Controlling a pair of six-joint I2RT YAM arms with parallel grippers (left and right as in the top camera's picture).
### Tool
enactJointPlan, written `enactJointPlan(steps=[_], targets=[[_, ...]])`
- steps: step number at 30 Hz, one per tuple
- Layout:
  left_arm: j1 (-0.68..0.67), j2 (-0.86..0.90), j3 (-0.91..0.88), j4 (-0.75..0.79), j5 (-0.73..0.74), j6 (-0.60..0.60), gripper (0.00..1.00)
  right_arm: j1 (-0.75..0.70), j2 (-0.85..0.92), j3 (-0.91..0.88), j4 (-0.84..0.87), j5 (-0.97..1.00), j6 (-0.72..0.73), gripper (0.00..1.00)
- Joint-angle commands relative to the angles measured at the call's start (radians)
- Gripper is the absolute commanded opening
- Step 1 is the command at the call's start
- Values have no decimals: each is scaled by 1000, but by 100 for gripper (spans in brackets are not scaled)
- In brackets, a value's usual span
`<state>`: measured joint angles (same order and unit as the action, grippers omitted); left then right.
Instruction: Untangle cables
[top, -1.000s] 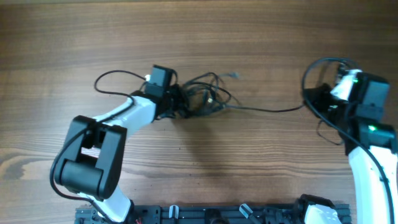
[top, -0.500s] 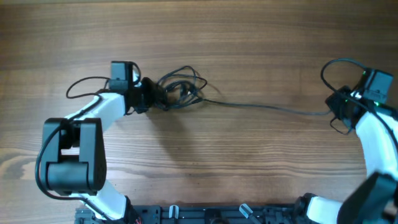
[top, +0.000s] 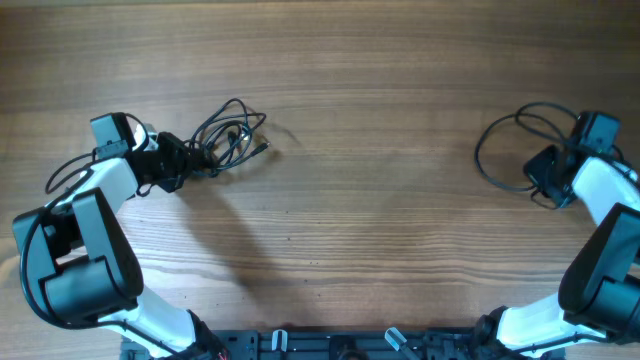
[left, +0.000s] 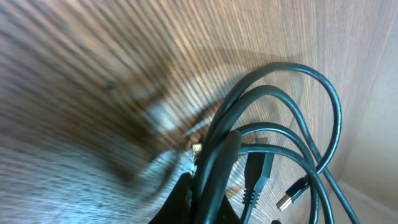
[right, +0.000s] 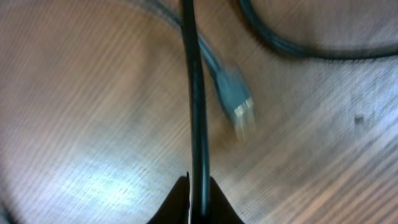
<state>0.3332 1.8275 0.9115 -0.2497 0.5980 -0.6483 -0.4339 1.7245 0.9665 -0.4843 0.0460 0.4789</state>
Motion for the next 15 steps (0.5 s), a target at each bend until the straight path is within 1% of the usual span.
enactJointPlan(steps=[1, 2, 3, 4, 8, 11, 15], targets=[[-29, 10, -10, 10, 34, 17, 4, -1, 7, 206, -135, -66, -36, 51], [-34, 10, -10, 10, 34, 17, 4, -2, 7, 251, -183, -79, -36, 71], [-38, 10, -10, 11, 34, 17, 4, -2, 7, 279, -216, -87, -36, 86], [-42, 10, -10, 14, 34, 16, 4, -1, 7, 299, -245, -91, -36, 99], [-70, 10, -10, 36, 33, 17, 4, -1, 7, 312, -331, -101, -31, 100], [-89, 10, -10, 52, 33, 34, 4, -1, 7, 321, -365, -111, -32, 100], [-114, 10, -10, 61, 33, 39, 4, -1, 7, 409, -462, -183, -35, 100]])
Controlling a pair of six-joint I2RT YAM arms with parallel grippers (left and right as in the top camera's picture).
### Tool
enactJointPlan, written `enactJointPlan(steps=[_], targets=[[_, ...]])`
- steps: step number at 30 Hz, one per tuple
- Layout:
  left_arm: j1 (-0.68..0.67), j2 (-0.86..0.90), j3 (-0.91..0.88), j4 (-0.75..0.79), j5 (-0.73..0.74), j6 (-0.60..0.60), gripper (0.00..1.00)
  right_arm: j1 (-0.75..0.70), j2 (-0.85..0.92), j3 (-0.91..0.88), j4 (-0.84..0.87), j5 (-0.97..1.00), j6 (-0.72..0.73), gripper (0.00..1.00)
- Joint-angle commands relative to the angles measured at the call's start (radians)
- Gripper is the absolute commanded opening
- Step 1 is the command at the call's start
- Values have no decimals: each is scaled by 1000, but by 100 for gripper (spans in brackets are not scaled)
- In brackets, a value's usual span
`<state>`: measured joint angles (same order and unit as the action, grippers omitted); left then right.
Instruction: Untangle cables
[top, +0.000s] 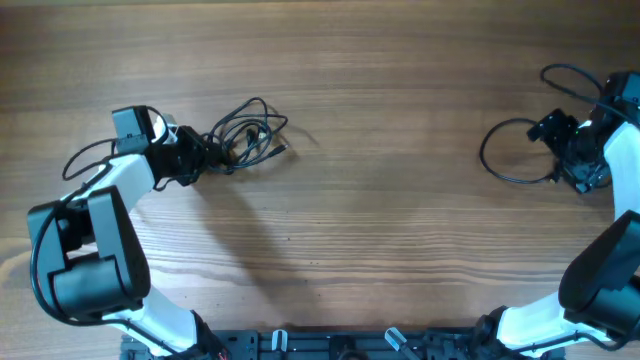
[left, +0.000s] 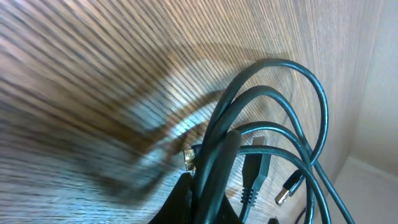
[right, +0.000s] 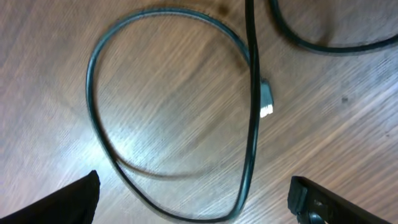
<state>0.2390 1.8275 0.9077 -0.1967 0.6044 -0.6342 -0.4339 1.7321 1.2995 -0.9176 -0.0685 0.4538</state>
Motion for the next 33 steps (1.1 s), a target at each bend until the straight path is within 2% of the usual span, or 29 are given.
enactJointPlan(steps=[1, 4, 7, 11, 17, 23, 27, 33], targets=[[-26, 10, -6, 10, 26, 25, 4, 1, -2, 90, -34, -148, -41, 100], [-42, 10, -6, 13, 26, 25, 4, 11, -2, 89, -21, -403, -117, 100], [-68, 10, -6, 19, 27, 25, 4, 40, -2, 88, -19, -503, -110, 100], [-116, 10, -6, 37, 27, 24, 4, 78, -2, 88, 4, -483, -33, 100], [-157, 10, -6, 51, 27, 24, 4, 79, -2, 88, 127, -347, 279, 100], [-158, 10, -6, 51, 27, 24, 4, 79, -2, 88, 158, -253, 478, 100], [-158, 10, -6, 64, 30, 24, 4, 79, -2, 88, 159, -253, 524, 100], [-158, 10, -6, 112, 131, 29, 4, 79, -2, 88, 159, -253, 525, 100]])
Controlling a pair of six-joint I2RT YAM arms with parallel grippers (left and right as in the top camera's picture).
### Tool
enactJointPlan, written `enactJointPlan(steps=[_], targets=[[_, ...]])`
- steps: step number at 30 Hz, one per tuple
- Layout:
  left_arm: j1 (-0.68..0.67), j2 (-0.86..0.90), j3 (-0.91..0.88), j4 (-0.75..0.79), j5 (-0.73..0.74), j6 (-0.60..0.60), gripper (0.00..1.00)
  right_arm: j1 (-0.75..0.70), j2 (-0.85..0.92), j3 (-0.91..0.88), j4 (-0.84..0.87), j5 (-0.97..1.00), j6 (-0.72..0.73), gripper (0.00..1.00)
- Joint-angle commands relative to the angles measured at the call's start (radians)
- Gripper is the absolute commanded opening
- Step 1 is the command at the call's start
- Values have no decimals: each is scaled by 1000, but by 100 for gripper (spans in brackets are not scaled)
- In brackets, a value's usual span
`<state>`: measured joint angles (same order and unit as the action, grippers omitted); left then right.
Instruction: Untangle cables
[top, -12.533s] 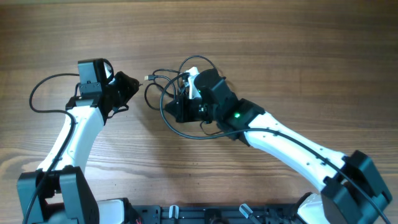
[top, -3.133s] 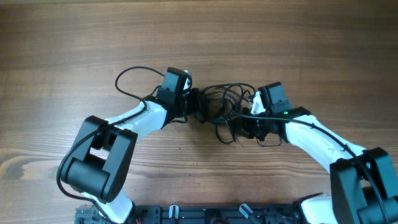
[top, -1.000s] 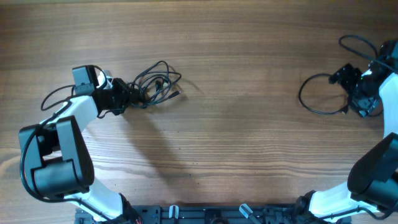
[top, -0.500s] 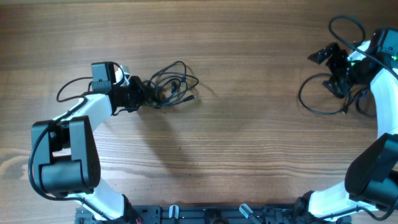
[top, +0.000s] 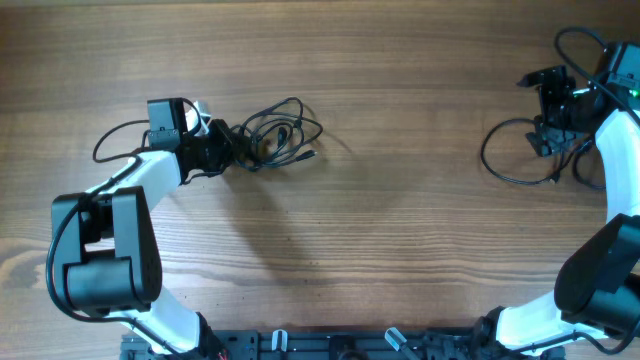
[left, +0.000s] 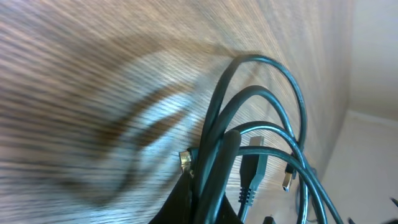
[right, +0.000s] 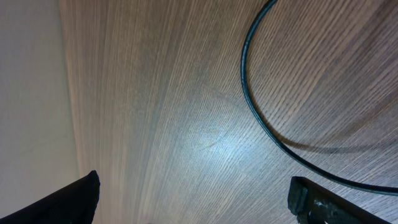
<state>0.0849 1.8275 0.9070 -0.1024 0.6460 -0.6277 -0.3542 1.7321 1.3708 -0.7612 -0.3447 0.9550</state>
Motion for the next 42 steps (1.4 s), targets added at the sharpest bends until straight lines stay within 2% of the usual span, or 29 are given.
enactJointPlan(steps=[1, 3, 7, 8, 9, 10, 11, 12, 15, 17, 20, 23, 28, 30, 33, 36, 38, 41, 42], targets=[[-3, 10, -5, 21, 97, 23, 4, 0, -2, 16, 2, 23, 23, 100], [-3, 10, -5, 22, 97, 23, 8, 0, -2, 16, 2, 23, 23, 100], [-3, 10, -5, 24, 97, 23, 25, 0, -2, 16, 2, 23, 23, 100], [-3, 10, -5, 24, 97, 23, 33, 0, -2, 16, 2, 23, 23, 100], [-3, 10, -5, 25, 97, 23, 45, 0, -2, 16, 2, 23, 23, 100], [-4, 10, -5, 25, 97, 23, 65, 0, -2, 16, 2, 23, 23, 100], [-3, 10, -5, 25, 97, 23, 75, 0, -2, 16, 2, 23, 24, 100], [-3, 10, -5, 25, 98, 23, 81, 0, -2, 16, 2, 23, 24, 100], [-4, 10, -5, 34, 106, 24, 88, 0, -2, 16, 2, 23, 23, 100], [-3, 5, -5, 53, 165, 60, 100, 0, -2, 16, 2, 23, 23, 100], [-3, -39, -5, 47, 203, 108, 100, 0, -2, 16, 2, 23, 23, 100], [-3, -93, -5, 11, 161, 179, 99, 0, -2, 16, 2, 23, 24, 100], [-5, -98, -5, -37, 19, 179, 79, 0, -2, 16, 2, 23, 24, 100], [-5, -98, -5, -37, -5, 175, 75, 0, -2, 16, 2, 23, 24, 100], [-5, -98, -5, -38, -20, 175, 52, 0, -2, 16, 2, 23, 24, 100], [-5, -98, -5, -44, -20, 175, 35, 0, -2, 16, 2, 23, 23, 100], [-5, -98, -5, -45, -19, 171, 16, 0, -2, 16, 2, 23, 23, 100], [-5, -98, -5, -45, -19, 171, 4, 0, -2, 16, 2, 23, 24, 100], [-5, -98, -5, -45, -19, 171, 4, 0, -2, 16, 2, 23, 24, 100]])
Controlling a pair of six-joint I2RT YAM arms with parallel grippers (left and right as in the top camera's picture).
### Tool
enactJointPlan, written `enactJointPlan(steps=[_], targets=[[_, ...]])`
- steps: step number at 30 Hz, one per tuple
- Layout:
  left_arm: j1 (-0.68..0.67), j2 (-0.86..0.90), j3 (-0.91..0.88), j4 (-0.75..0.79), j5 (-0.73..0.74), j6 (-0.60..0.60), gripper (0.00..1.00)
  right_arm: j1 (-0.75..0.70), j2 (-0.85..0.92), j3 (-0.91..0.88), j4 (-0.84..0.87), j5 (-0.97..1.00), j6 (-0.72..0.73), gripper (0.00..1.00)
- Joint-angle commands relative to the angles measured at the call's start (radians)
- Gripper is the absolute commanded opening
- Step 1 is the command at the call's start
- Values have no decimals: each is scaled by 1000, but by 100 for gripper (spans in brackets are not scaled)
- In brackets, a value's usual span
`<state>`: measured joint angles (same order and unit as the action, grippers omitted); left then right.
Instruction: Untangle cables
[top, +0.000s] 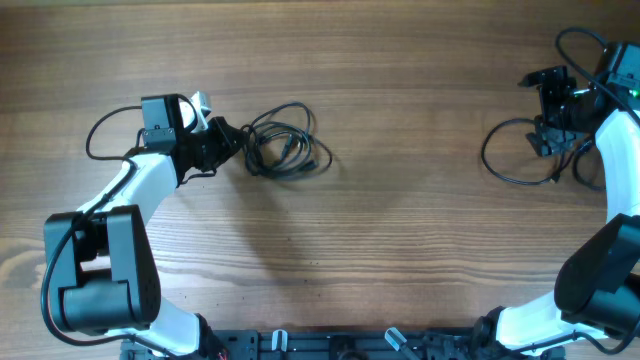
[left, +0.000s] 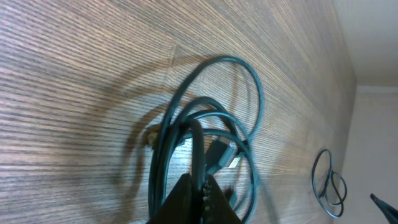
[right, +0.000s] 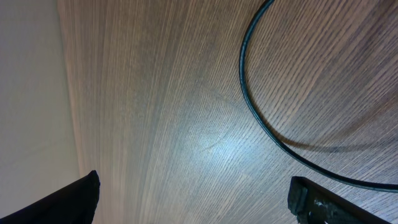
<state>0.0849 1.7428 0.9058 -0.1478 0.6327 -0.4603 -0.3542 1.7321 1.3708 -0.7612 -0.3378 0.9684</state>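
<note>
A tangled dark cable bundle (top: 285, 152) lies on the wooden table left of centre, its loops and plugs bunched together (left: 205, 127). My left gripper (top: 232, 143) is at the bundle's left end, shut on one of its strands (left: 199, 193). A separate dark cable (top: 520, 160) lies loose in open loops at the right edge (right: 267, 112). My right gripper (top: 541, 112) hovers over that cable, open wide with nothing between its fingers (right: 196, 205).
The wooden table (top: 400, 230) stretches between the two cables. The right cable's loops also show small and far off (left: 329, 183) in the left wrist view. The arms' bases line the near edge (top: 330, 345).
My left gripper has shifted slightly left, still shut on the strand. The bundle's loops have loosened and now spread out more. The right arm and its cable have not moved.
Both grippers were shut on cables, the left on the bundle at far left, the right on the single cable. Then the right gripper stood open with its cable on the table. The left moved the bundle rightward, and its loops have now loosened.
</note>
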Motion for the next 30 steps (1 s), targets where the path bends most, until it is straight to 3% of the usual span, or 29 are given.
enactJointPlan(steps=[1, 12, 17, 20, 22, 30], targets=[[-5, -13, -4, 1, -6, 3, 4, 0, -2, 16, 2, 16, 10, 100], [-5, -13, -4, 1, -6, -22, 4, 0, -2, 16, 143, 66, 11, 100], [-5, -13, -4, 1, -6, -22, 4, 0, -2, 16, 10, -11, 25, 100], [-5, -13, -4, 2, -6, -23, 4, 17, -2, 15, -49, -101, -131, 100], [-5, -13, -4, 2, -6, -23, 4, 88, -1, 6, -103, -172, -294, 100], [-5, -13, -4, 1, -6, -22, 4, 429, -1, -44, -51, -104, -310, 100]])
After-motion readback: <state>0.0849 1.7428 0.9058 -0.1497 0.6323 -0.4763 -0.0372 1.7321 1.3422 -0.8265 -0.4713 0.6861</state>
